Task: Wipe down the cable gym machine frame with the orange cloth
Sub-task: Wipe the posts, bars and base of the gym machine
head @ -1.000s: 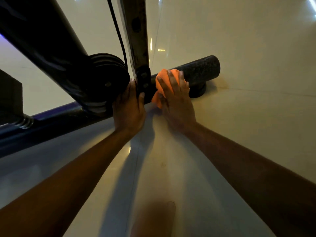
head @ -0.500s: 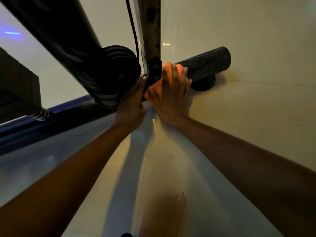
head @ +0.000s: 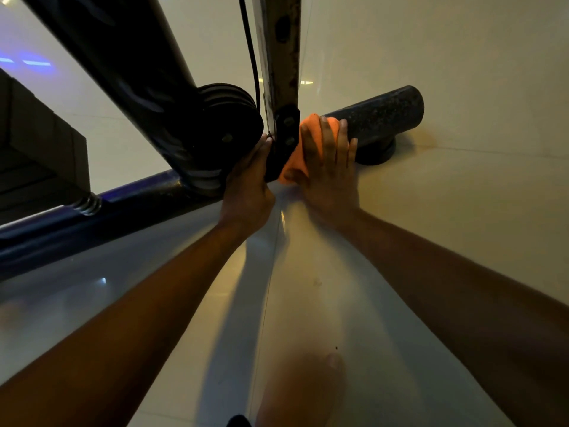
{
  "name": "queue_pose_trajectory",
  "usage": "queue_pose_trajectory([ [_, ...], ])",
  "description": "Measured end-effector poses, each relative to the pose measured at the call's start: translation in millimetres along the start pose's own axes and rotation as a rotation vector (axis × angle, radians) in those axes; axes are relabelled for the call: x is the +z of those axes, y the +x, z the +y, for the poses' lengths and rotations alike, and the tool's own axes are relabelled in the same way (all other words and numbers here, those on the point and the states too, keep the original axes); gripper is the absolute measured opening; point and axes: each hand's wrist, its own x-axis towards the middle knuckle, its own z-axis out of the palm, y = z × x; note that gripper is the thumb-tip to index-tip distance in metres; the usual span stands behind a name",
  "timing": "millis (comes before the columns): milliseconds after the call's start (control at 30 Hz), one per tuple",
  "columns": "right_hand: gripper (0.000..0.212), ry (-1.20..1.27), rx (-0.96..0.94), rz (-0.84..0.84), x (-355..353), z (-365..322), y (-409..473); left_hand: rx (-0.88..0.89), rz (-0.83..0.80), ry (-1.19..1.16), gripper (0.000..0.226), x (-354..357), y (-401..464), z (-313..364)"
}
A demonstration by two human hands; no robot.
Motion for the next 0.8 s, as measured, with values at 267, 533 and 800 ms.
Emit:
queue_pose_trajectory([
  [267,0.074,0.025,-0.016,-0.006,-7.8,-2.4,9.7,-0.008,0.022,0.023,0.064,-3.1,-5.5,10.4],
  [533,0.065,0.032,-0.089,-0.011,-14.7,10.8,15.5,-0.024,0.094,0.071,0.057,6.9,0.4,4.4],
  [800,0.059,-0.008,-0.02,0.028,-24.8,78.0,23.3,-0.098,0.216,0.197,0.06,21.8,-4.2,25.9],
])
